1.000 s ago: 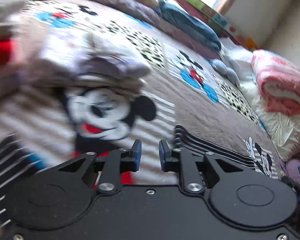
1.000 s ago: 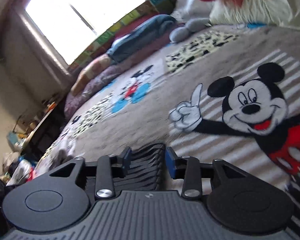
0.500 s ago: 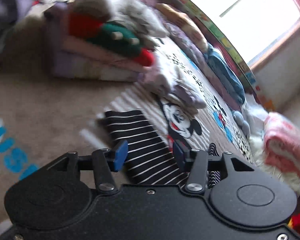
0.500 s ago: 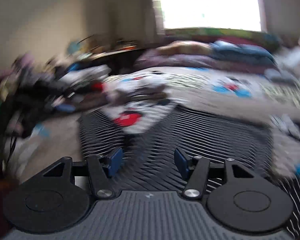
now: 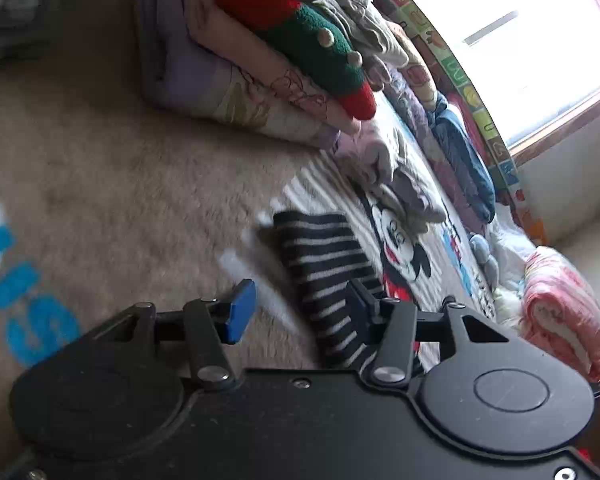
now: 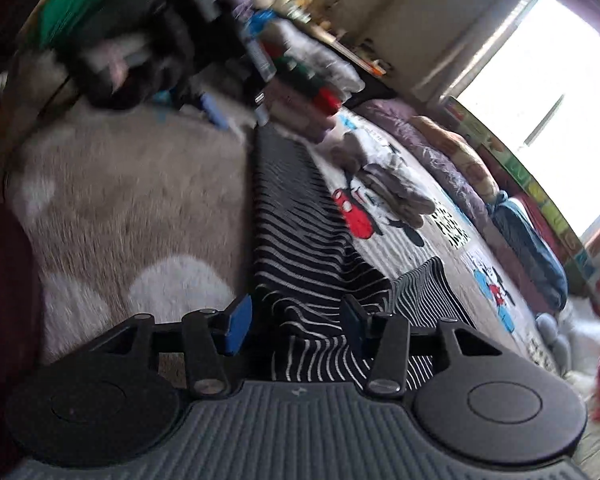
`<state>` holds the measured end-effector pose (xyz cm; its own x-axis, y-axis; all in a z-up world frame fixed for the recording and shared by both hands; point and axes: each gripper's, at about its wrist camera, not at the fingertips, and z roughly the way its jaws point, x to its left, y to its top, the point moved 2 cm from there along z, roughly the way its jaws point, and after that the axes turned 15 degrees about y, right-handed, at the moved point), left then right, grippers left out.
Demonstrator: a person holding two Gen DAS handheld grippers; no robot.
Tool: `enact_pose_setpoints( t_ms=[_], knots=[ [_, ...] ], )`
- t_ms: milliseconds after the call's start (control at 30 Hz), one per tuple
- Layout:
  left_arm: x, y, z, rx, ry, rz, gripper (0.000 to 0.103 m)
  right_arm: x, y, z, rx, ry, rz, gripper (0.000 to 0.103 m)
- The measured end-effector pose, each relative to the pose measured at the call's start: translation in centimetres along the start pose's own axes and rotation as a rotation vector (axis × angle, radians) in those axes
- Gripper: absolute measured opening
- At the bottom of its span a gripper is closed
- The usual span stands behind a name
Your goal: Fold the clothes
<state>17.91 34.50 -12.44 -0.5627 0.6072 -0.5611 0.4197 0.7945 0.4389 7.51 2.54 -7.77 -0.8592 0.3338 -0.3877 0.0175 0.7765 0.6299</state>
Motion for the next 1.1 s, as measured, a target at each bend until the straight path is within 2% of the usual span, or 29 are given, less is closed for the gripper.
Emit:
enact_pose_setpoints(
  t_ms=[133, 233, 300, 333, 367, 400, 433, 533, 733, 900, 933, 1100],
  knots=[
    [0.0, 0.9, 1.4, -0.009, -0.023, -0.019, 0.049, 0.8, -0.2, 2.0, 0.072, -0.020, -0.046, 0.046],
    [-0.4, 1.3, 2.4, -0.022, -0.029, -0.016, 0.046, 0.9, -0.4, 2.6, 0.088, -0.034, -0.039, 0.045],
    [-1.1, 1.4, 2.8, -0.030, -0.015, 0.010, 0.030, 0.7, -0.4, 2.8, 0.093, -0.040, -0.027, 0.042],
    [-1.4, 1.3, 3.0, -0.027, -0.011, 0.026, 0.005, 0.5, -0.4, 3.0, 0.095, -0.044, -0.021, 0.039],
    [-1.7, 1.2, 3.2, -0.024, -0.012, 0.045, 0.000, 0.3, -0.4, 3.1, 0.096, -0.044, -0.007, 0.033],
    [-2.0, 1.2, 2.8, -0.041, -0.014, 0.063, 0.000, -0.2, -0.4, 3.2, 0.093, -0.034, 0.026, 0.027],
    [-2.2, 1.3, 2.3, -0.068, -0.016, 0.081, 0.000, -0.7, -0.5, 3.2, 0.088, -0.023, 0.063, 0.012],
    [-1.6, 2.2, -0.2, -0.144, -0.068, 0.061, 0.000, -2.3, -0.4, 2.3, 0.021, 0.015, 0.183, 0.011],
    [0.4, 3.4, -2.6, -0.194, -0.080, 0.076, 0.001, -2.2, 0.8, 0.2, -0.095, 0.078, 0.241, 0.011],
    [2.4, 3.5, -2.7, -0.194, -0.070, 0.063, 0.001, -1.1, 1.0, 0.5, -0.093, 0.124, 0.230, 0.010],
    [2.8, 3.5, -2.8, -0.195, -0.070, 0.060, 0.001, -0.9, 1.0, 0.7, -0.092, 0.136, 0.226, 0.005],
    [3.8, 3.4, -2.8, -0.196, -0.057, 0.052, 0.001, 0.0, 1.2, 1.8, -0.076, 0.175, 0.225, 0.005]
  ],
)
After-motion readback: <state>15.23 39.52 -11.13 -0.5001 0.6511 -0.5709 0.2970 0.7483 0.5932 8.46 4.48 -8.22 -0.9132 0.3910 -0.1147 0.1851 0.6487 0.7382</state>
